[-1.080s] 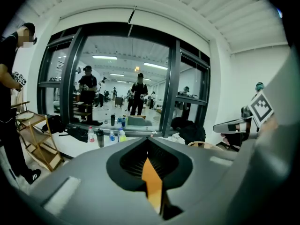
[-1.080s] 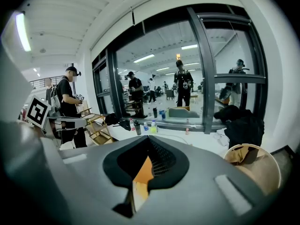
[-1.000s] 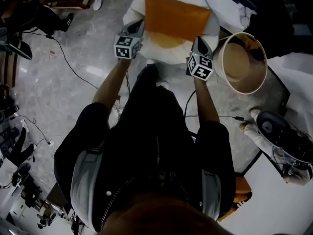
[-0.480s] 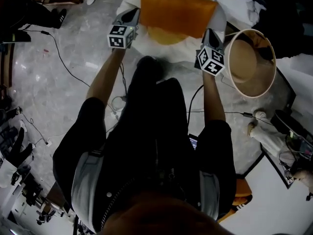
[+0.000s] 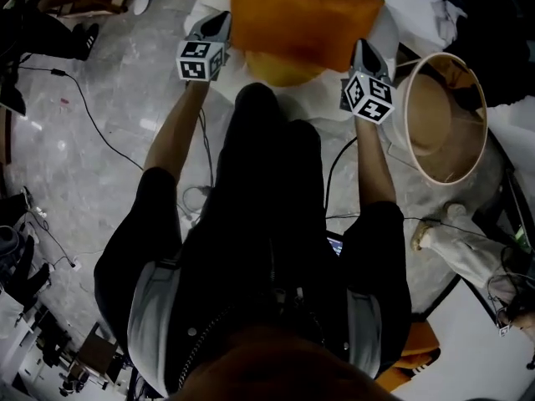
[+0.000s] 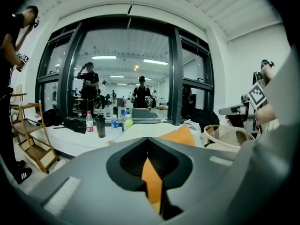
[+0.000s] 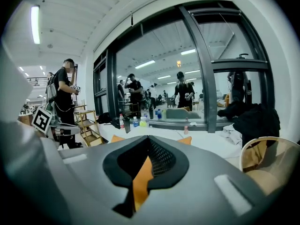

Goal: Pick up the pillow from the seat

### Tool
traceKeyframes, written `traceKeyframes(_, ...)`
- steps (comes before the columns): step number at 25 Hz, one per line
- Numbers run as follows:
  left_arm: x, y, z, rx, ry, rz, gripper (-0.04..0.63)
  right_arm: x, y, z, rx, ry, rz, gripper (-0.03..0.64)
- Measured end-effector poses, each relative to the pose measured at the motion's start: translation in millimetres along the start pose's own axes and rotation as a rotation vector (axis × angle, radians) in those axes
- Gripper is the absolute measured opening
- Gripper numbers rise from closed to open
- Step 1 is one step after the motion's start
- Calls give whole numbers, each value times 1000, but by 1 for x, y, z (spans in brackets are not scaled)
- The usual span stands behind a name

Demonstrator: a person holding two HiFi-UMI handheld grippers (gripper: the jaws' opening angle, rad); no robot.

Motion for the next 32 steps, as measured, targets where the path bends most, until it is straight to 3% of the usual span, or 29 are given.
traceKeyframes(17, -61, 152, 91, 79, 10, 76, 11, 62, 115, 98, 169, 11, -71, 3)
traceKeyframes(23, -72, 178, 110, 50, 68, 52, 97, 94, 136, 115, 146, 3, -90, 3)
traceKeyframes(25, -74, 182, 118, 44, 108, 23, 164, 104, 141, 120, 124, -8, -93, 3)
traceKeyframes(28, -75, 191, 130, 25, 174, -14, 347, 113, 156, 130, 65, -77, -69, 133)
traceKeyframes(32, -72, 209, 143, -16, 235, -59, 484, 131, 187, 141, -13, -118, -51, 403)
Point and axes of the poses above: the fingertips, and each gripper's own axes: z forward along the fingers, x to its right, y out of its underside, the point moved 4 cm from there along -z, backward along the fingers, and after that the axes turned 4 degrees about x, right-handed, at the moved point
